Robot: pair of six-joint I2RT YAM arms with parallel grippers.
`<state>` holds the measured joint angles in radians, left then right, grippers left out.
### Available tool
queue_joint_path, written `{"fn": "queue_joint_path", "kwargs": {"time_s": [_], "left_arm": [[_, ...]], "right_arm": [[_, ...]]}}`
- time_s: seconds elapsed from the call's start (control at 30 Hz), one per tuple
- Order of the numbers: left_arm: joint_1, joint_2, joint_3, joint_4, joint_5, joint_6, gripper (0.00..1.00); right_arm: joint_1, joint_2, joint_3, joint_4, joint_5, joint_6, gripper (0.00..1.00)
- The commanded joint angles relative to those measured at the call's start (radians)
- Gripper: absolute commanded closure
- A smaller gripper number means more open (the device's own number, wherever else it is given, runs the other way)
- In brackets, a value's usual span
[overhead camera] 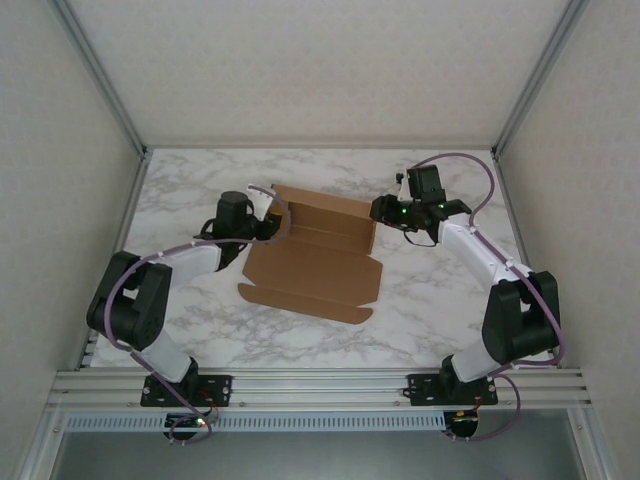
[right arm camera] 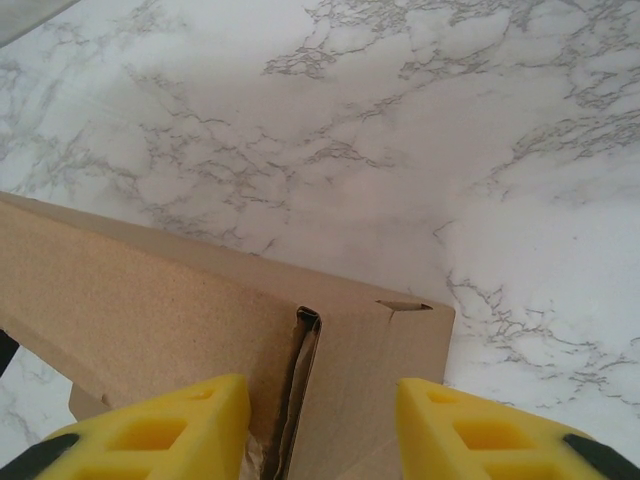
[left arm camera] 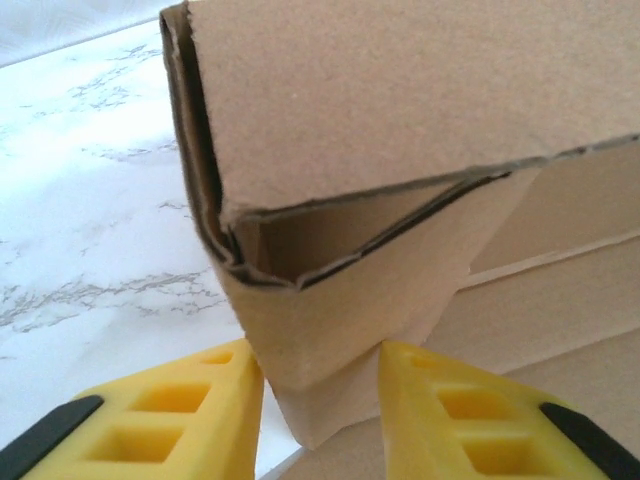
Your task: Fold the paper box
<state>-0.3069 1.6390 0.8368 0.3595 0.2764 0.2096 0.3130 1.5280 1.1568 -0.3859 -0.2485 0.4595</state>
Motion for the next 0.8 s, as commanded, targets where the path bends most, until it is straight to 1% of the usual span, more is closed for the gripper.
{"fn": "queue_joint_path", "kwargs": {"time_s": [0.0,0.07,0.2,0.23,0.37,0.43,0.6,0.77], "left_arm": [[-0.011,0.024,0.031,0.062,-0.007,0.015,0.70],[-0.011,0.043,0.039,0.067,-0.006,0.022,0.73],[-0.011,0.063,0.041,0.093,-0.001,0.043,0.75],[-0.011,0.066,0.039,0.101,-0.003,0.055,0.74],[0.007,0.091,0.053,0.124,-0.004,0.079,0.61],[0.019,0.107,0.074,0.121,0.004,0.079,0.59],[0.056,0.143,0.127,0.096,0.011,0.076,0.56],[0.082,0.163,0.155,0.081,0.012,0.070,0.55]], "right_arm": [[0.016,0.047,-0.002,-0.087,0.002,-0.018,0.58],[0.017,0.054,0.001,-0.085,-0.001,-0.018,0.58],[0.018,0.065,0.007,-0.088,-0.002,-0.019,0.58],[0.017,0.066,0.010,-0.089,-0.002,-0.020,0.58],[0.018,0.070,0.017,-0.097,-0.003,-0.023,0.58],[0.018,0.071,0.016,-0.102,-0.002,-0.026,0.58],[0.024,0.079,0.017,-0.120,0.005,-0.041,0.58],[0.033,0.091,0.018,-0.137,0.037,-0.057,0.58]]}}
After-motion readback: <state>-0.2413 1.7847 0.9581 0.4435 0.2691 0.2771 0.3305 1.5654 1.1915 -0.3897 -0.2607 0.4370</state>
